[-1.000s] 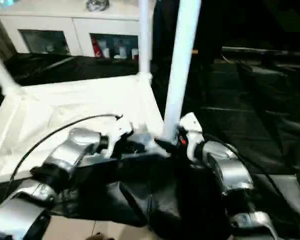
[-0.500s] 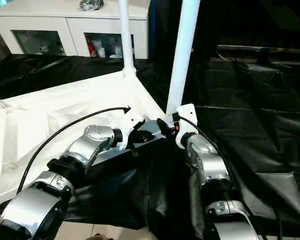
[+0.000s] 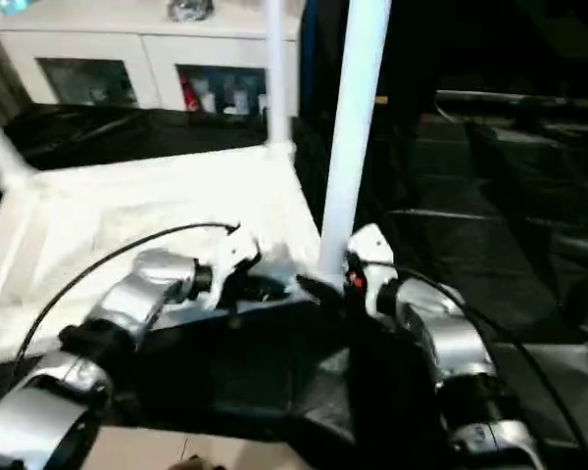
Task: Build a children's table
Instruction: Rotate leg to tighten
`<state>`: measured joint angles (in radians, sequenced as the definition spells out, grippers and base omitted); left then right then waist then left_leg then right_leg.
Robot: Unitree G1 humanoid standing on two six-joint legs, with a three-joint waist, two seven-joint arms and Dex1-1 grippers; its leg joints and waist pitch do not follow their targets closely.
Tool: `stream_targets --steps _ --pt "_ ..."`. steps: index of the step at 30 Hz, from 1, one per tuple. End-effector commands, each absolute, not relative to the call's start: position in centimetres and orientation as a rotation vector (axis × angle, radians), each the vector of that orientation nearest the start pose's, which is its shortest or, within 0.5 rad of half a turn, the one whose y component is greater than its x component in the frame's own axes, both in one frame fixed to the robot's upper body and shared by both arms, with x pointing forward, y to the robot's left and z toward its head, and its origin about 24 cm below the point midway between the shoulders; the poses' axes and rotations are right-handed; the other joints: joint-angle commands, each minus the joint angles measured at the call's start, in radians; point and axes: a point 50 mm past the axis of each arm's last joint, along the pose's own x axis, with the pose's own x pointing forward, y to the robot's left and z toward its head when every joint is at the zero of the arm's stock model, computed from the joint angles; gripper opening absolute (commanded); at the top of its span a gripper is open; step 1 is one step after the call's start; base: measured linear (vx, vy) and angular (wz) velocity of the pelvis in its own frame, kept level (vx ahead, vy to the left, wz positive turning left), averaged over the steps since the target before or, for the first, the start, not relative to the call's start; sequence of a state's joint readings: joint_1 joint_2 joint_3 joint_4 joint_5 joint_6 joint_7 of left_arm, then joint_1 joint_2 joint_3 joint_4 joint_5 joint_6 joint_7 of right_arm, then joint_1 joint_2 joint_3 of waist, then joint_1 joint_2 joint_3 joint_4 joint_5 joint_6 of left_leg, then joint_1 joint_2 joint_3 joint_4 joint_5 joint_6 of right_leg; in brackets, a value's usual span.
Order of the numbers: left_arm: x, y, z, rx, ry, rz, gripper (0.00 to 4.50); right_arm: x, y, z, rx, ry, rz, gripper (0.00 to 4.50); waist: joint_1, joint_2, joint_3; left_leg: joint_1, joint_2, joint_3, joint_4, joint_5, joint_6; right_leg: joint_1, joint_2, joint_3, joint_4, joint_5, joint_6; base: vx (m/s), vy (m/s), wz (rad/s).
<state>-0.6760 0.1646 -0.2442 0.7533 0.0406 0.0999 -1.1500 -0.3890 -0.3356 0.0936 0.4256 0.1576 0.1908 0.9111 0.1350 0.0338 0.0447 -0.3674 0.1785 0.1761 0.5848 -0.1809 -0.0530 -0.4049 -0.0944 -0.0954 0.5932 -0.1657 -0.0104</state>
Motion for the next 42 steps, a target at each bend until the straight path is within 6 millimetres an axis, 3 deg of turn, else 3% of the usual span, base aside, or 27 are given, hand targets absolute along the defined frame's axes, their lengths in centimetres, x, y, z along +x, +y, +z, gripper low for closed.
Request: stream_targets --steps 1,8,9,12,13,21,22,24,26,28,30,34,37,38,42 --pt "31.8 6.0 6.2 0.201 0.274 -1.486 0.0 29.7 -14.1 4.3 -0.082 0.317 1.065 3.86 -0.002 -0.025 -0.056 0.006 0.058 -0.014 -0.072 -0.228 0.077 0.05 -0.074 0.053 -0.082 -0.354 -0.182 0.0 0.0 0.0" --pt "30.6 7.5 6.3 0.194 0.315 -1.587 0.0 28.5 -15.2 4.6 -0.08 0.37 1.187 3.86 0.009 -0.025 -0.058 0.003 0.059 -0.014 -0.072 -0.208 0.077 0.051 -0.074 0.055 -0.076 -0.327 -0.183 0.0 0.0 0.0" --pt "30.5 7.6 6.3 0.195 0.317 -1.588 0.0 28.5 -15.2 4.6 -0.08 0.371 1.188 3.61 0.008 -0.025 -0.057 0.004 0.059 -0.014 -0.072 -0.212 0.075 0.049 -0.074 0.055 -0.077 -0.333 -0.183 0.0 0.0 0.0" --pt "30.4 7.9 6.2 0.199 0.326 -1.586 0.0 28.5 -15.2 4.7 -0.073 0.375 1.191 3.49 0.006 -0.026 -0.054 0.007 0.057 -0.015 -0.075 -0.24 0.058 0.047 -0.075 0.055 -0.085 -0.392 -0.167 0.0 0.0 0.0" --pt "30.4 7.9 6.2 0.199 0.327 -1.586 0.0 28.5 -15.2 4.7 -0.073 0.375 1.191 3.19 0.006 -0.029 -0.055 0.007 0.057 -0.015 -0.075 -0.241 0.056 0.047 -0.075 0.055 -0.085 -0.395 -0.165 0.0 0.0 0.0" --pt "30.4 7.8 6.2 0.2 0.329 -1.562 0.0 28.3 -14.6 4.5 -0.055 0.381 1.195 2.75 0.006 -0.028 -0.056 0.005 0.057 -0.015 -0.074 -0.219 0.06 0.048 -0.075 0.055 -0.081 -0.36 -0.171 0.0 0.0 0.0" --pt "31.0 7.5 6.1 0.225 0.313 -1.489 0.0 28.6 -14.4 4.1 -0.053 0.385 1.139 2.73 0.005 -0.027 -0.055 0.005 0.057 -0.015 -0.074 -0.223 0.056 0.047 -0.074 0.055 -0.082 -0.368 -0.168 0.0 0.0 0.0" --pt "31.2 7.4 6.1 0.231 0.307 -1.461 0.0 28.7 -14.3 4.0 -0.054 0.386 1.119 2.72 0.003 -0.03 -0.055 0.005 0.054 -0.016 -0.075 -0.23 0.049 0.048 -0.075 0.054 -0.085 -0.388 -0.158 0.0 0.0 0.0" --pt "32.5 6.6 6.1 0.23 0.283 -1.326 0.0 29.8 -13.7 2.9 -0.051 0.395 0.939 2.72 -0.001 -0.028 -0.054 0.008 0.051 -0.016 -0.076 -0.238 0.037 0.044 -0.074 0.054 -0.09 -0.414 -0.146 0.0 0.0 0.0" --pt "32.9 6.3 6.2 0.226 0.281 -1.287 0.0 30.3 -13.5 2.5 -0.051 0.403 0.865 2.72 -0.009 -0.03 -0.055 0.005 0.049 -0.021 -0.078 -0.246 0.018 0.049 -0.076 0.051 -0.089 -0.437 -0.134 0.0 0.0 0.0" --pt "33.4 5.5 6.3 0.218 0.277 -1.236 0.0 30.8 -13.2 2.0 -0.037 0.409 0.769 2.7 -0.016 -0.029 -0.055 0.009 0.049 -0.02 -0.077 -0.25 0.02 0.045 -0.075 0.053 -0.091 -0.419 -0.139 0.0 0.0 0.0" --pt "34.2 3.8 6.7 0.198 0.257 -1.136 0.0 31.7 -12.2 1.4 0.021 0.441 0.619 2.7 -0.024 -0.024 -0.061 0.006 0.047 -0.018 -0.073 -0.213 0.026 0.05 -0.072 0.053 -0.082 -0.332 -0.164 0.0 0.0 0.0" --pt "34.6 2.5 7.0 0.179 0.23 -1.087 0.0 31.6 -10.0 1.4 0.01 0.435 0.672 2.7 -0.021 -0.028 -0.061 0.004 0.043 -0.014 -0.07 -0.186 0.048 0.054 -0.072 0.053 -0.081 -0.288 -0.175 0.0 0.0 0.0" --pt "34.6 2.2 7.0 0.178 0.228 -1.086 0.0 31.5 -9.4 1.5 0.011 0.425 0.697 3.05 -0.019 -0.021 -0.062 0.004 0.043 -0.014 -0.068 -0.183 0.056 0.054 -0.072 0.053 -0.082 -0.281 -0.175 0.0 0.0 0.0" --pt "34.5 2.0 7.1 0.175 0.227 -1.113 0.0 31.4 -8.9 1.8 0.061 0.416 0.738 3.42 -0.019 -0.021 -0.058 0.003 0.046 -0.016 -0.073 -0.214 0.059 0.055 -0.073 0.051 -0.086 -0.341 -0.163 0.0 0.0 0.0"
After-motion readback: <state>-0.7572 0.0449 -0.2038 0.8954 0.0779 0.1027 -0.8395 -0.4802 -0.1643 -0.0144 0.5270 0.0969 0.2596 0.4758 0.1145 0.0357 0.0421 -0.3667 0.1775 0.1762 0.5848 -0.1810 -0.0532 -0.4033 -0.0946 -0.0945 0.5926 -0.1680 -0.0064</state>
